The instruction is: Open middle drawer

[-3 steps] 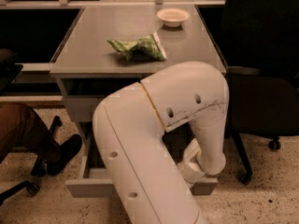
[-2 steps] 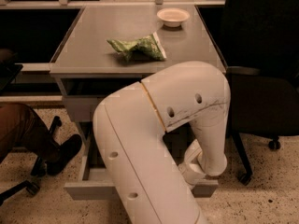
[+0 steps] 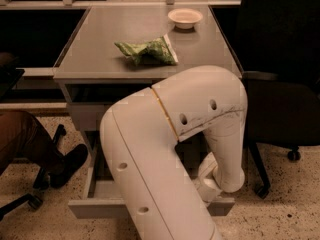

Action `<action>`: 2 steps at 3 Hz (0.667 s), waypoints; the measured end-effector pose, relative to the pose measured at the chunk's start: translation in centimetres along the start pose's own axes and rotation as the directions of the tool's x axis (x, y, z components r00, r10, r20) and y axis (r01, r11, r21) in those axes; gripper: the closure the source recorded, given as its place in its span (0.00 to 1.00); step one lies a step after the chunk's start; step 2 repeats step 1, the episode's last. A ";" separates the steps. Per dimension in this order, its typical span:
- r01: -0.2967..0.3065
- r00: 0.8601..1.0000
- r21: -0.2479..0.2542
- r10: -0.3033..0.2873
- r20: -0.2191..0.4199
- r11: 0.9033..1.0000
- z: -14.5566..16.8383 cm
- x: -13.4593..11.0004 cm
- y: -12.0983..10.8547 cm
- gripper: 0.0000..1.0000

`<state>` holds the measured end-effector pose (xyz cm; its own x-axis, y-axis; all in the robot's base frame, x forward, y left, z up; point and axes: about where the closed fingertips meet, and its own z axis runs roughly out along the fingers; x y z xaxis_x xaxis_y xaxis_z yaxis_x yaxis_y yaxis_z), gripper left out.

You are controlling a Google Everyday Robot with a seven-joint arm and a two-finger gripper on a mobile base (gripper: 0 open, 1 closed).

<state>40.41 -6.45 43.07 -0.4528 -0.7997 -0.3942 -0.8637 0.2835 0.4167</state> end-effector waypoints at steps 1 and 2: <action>-0.003 1.000 0.002 0.003 0.008 1.000 0.1 0.9 1.5 0.00; -0.003 1.000 0.002 0.003 0.008 1.000 0.1 0.9 1.5 0.00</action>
Offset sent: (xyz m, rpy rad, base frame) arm 0.0000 0.0000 0.0000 0.0000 0.0000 0.0000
